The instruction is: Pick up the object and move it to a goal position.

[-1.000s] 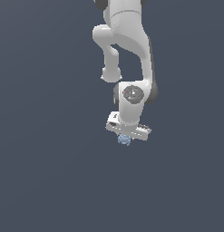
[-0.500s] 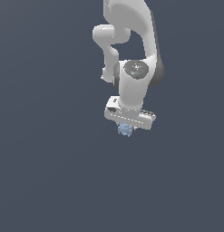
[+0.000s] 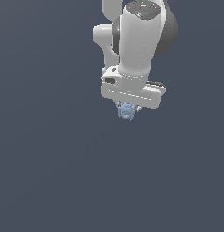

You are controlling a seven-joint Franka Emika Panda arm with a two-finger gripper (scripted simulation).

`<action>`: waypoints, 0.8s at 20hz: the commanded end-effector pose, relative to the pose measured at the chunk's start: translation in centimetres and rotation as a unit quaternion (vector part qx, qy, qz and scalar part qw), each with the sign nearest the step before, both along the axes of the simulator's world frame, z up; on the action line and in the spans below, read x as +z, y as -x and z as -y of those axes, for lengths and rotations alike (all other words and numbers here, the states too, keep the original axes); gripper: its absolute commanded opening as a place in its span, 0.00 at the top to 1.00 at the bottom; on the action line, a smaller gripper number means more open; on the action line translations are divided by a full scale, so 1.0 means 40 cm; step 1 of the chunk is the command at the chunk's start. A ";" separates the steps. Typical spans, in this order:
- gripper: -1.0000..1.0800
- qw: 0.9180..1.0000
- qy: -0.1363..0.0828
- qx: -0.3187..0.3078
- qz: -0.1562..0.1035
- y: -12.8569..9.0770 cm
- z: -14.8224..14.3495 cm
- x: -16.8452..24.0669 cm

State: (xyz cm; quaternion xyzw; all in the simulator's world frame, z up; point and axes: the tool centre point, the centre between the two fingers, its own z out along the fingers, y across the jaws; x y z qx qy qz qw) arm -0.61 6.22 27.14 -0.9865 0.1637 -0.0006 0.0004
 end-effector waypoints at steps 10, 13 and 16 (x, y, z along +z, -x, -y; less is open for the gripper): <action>1.00 1.000 0.000 0.000 0.000 0.010 0.011 0.264; 1.00 1.000 0.000 0.000 0.000 0.009 0.012 0.302; 1.00 1.000 0.000 0.000 0.000 0.009 0.013 0.328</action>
